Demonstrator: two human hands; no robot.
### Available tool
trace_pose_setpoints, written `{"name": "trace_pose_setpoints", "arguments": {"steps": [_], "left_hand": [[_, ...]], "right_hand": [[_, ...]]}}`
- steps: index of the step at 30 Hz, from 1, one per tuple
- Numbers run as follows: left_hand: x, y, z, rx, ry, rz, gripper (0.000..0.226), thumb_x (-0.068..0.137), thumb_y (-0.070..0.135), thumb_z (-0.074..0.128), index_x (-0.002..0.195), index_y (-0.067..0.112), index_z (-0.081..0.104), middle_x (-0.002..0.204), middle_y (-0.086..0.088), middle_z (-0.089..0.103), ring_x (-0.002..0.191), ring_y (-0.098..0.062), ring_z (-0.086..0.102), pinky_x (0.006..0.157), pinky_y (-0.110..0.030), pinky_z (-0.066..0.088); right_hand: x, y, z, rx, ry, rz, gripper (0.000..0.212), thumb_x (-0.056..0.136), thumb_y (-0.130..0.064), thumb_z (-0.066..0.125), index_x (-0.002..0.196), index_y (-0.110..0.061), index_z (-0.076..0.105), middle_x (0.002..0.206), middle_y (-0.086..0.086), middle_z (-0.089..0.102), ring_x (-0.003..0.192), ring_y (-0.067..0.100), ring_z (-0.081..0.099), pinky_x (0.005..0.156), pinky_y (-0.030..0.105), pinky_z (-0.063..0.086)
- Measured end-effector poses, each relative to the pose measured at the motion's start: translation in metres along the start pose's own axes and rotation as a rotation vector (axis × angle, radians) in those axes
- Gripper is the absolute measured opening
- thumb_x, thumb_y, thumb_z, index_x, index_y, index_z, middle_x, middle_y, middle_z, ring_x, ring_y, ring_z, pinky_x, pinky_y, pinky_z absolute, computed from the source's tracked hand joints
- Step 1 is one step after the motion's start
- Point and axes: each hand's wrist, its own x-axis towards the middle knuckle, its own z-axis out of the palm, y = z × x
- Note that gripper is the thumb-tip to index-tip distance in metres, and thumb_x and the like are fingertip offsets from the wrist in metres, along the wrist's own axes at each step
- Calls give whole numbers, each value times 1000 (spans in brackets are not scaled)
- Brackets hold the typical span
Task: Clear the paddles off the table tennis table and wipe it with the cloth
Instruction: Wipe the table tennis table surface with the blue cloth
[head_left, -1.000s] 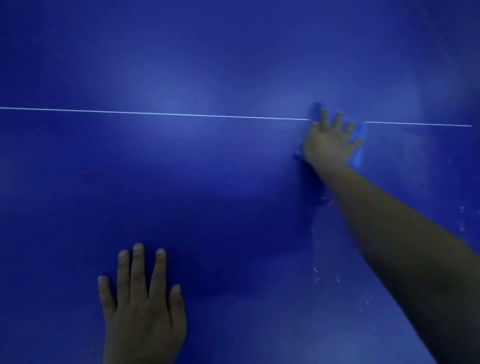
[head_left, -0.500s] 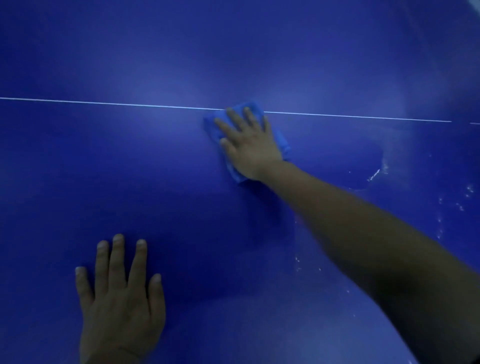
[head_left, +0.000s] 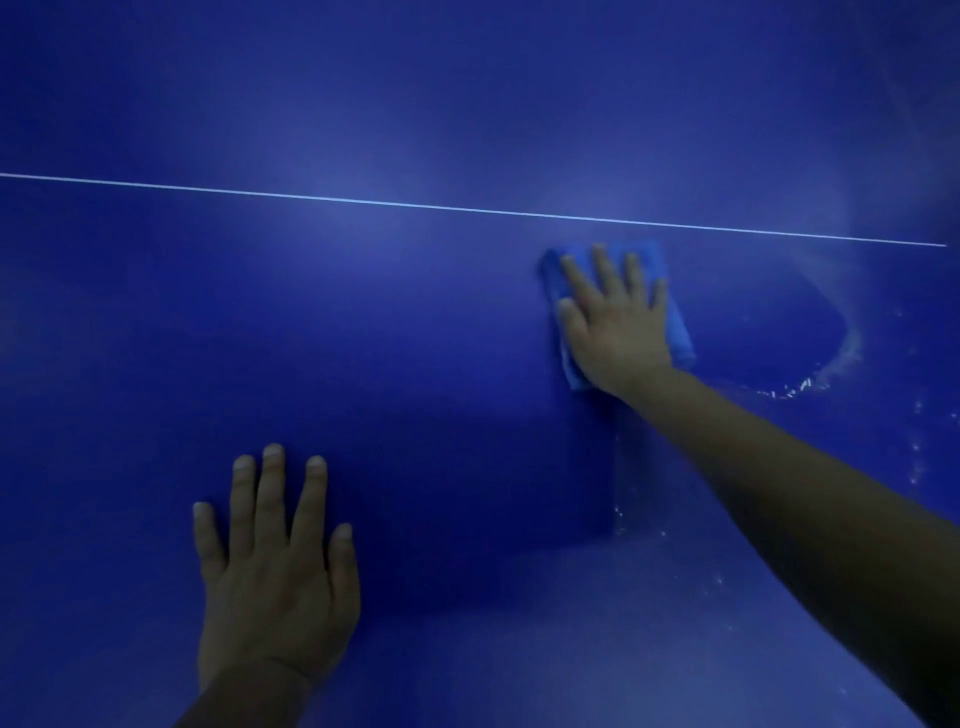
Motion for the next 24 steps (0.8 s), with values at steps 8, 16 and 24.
{"name": "trace_pose_setpoints", "arguments": {"steps": [8, 16, 24], "left_hand": [[-1, -1, 3, 20, 19, 3, 66, 97, 46, 24, 155, 14, 27, 165, -13, 18, 155, -29, 5, 122, -58, 2], [-1, -1, 2, 20, 7, -2, 66, 98, 48, 21, 157, 16, 24, 166, -11, 13, 155, -26, -1, 122, -52, -7], [-1, -2, 3, 18, 14, -10, 68, 97, 49, 20, 157, 16, 26, 167, -10, 12, 155, -26, -2, 122, -51, -8]], "right_hand": [[40, 92, -33, 43, -28, 295, 55, 105, -45, 28, 158, -35, 20, 168, -1, 13, 153, 34, 8, 119, 63, 8], [-180, 86, -19, -153, -253, -1093, 52, 103, -52, 36, 153, -38, 37, 166, 3, 24, 151, 43, 17, 117, 66, 7], [10, 64, -32, 28, -41, 79, 55, 105, -47, 27, 158, -36, 21, 168, -2, 15, 154, 31, 8, 120, 60, 8]]}}
